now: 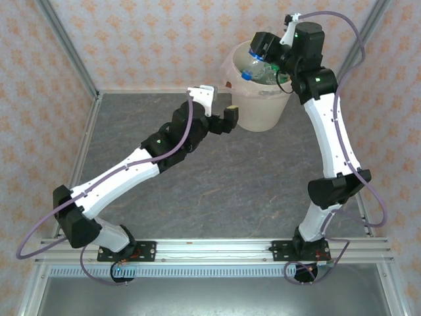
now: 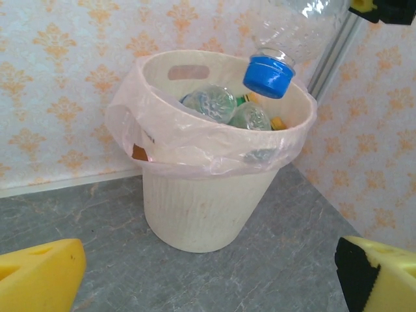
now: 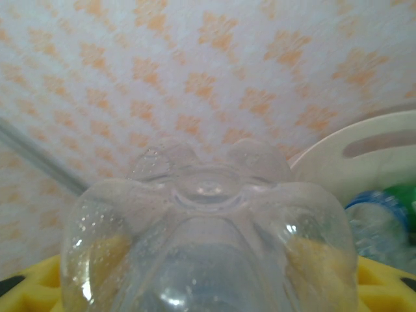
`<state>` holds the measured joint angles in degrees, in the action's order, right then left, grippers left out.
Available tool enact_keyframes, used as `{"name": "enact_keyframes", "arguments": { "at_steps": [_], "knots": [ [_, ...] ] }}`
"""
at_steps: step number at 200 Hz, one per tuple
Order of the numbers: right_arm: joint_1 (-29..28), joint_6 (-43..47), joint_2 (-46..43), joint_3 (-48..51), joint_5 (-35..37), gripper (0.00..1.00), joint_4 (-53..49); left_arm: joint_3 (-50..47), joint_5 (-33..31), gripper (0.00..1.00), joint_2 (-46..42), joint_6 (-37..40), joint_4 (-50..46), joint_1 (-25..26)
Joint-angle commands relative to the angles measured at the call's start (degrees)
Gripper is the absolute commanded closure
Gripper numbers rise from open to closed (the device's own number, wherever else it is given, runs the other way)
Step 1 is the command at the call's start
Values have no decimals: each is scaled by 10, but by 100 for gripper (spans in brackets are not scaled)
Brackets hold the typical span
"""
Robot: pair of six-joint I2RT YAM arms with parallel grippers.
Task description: Put the plastic bottles in the bin
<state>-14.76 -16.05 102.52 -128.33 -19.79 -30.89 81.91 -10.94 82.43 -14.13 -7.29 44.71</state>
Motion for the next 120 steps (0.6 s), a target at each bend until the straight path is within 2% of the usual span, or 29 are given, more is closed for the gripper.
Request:
{"name": "enact_keyframes", "arguments": {
  "at_steps": [1, 63, 120],
  "knots": [
    [7, 32, 20, -31, 107, 43, 0, -16, -17, 1, -23, -42, -30, -12],
    [11, 102, 55, -40, 296, 43, 51, -46, 11, 1, -63, -91, -32, -48],
    [11, 215, 120, -73, 431, 43, 101, -23, 76, 1, -26, -87, -17, -101]
  ]
}}
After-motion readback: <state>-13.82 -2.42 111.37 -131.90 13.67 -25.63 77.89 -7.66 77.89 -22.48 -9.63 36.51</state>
